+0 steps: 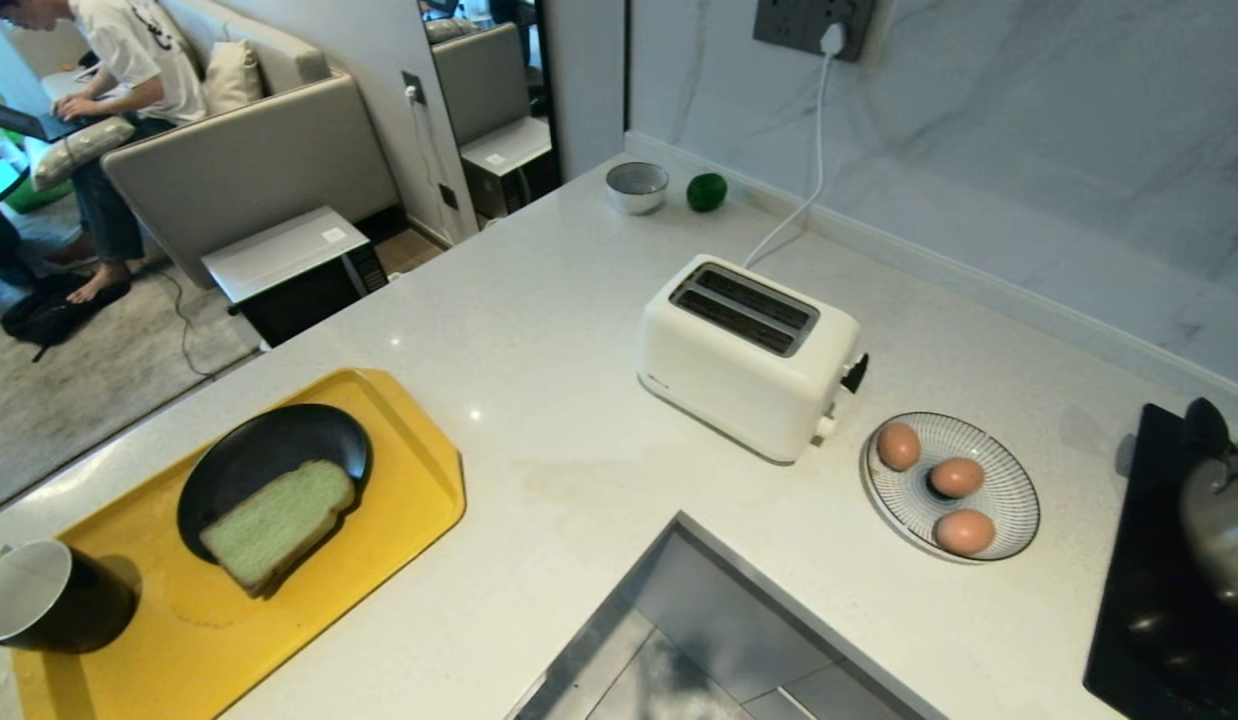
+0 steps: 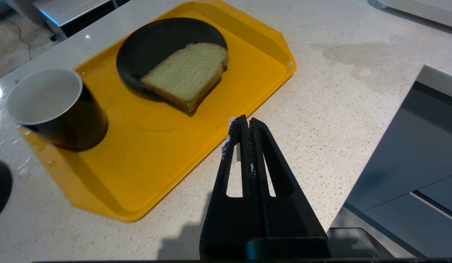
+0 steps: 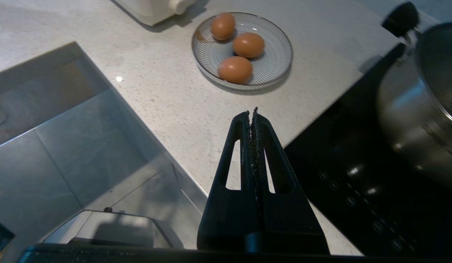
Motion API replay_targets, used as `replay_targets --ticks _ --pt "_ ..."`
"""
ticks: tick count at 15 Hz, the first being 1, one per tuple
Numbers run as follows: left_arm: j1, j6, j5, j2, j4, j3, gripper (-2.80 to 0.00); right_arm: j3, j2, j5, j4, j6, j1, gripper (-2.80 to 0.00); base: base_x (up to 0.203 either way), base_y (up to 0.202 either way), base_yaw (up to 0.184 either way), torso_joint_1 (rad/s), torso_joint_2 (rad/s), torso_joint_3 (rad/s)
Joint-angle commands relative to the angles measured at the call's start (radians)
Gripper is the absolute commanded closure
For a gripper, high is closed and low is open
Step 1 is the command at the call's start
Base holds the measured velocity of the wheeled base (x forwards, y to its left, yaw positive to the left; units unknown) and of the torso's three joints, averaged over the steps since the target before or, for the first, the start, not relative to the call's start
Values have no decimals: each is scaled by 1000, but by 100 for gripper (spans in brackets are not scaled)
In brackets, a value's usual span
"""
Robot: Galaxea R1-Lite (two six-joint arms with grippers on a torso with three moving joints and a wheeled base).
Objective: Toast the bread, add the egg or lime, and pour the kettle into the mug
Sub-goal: Pick up the egg
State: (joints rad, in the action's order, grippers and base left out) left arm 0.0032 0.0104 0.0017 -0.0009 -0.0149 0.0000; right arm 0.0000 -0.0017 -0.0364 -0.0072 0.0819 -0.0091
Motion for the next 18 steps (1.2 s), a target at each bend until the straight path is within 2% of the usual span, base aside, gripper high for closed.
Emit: replay_targets --ticks 1,18 --pt "0 0 0 1 0 0 0 0 2 0 0 -1 0 0 2 8 -121 2 -1 0" --pt "0 0 0 1 0 0 0 0 2 0 1 1 0 0 0 0 -4 0 0 0"
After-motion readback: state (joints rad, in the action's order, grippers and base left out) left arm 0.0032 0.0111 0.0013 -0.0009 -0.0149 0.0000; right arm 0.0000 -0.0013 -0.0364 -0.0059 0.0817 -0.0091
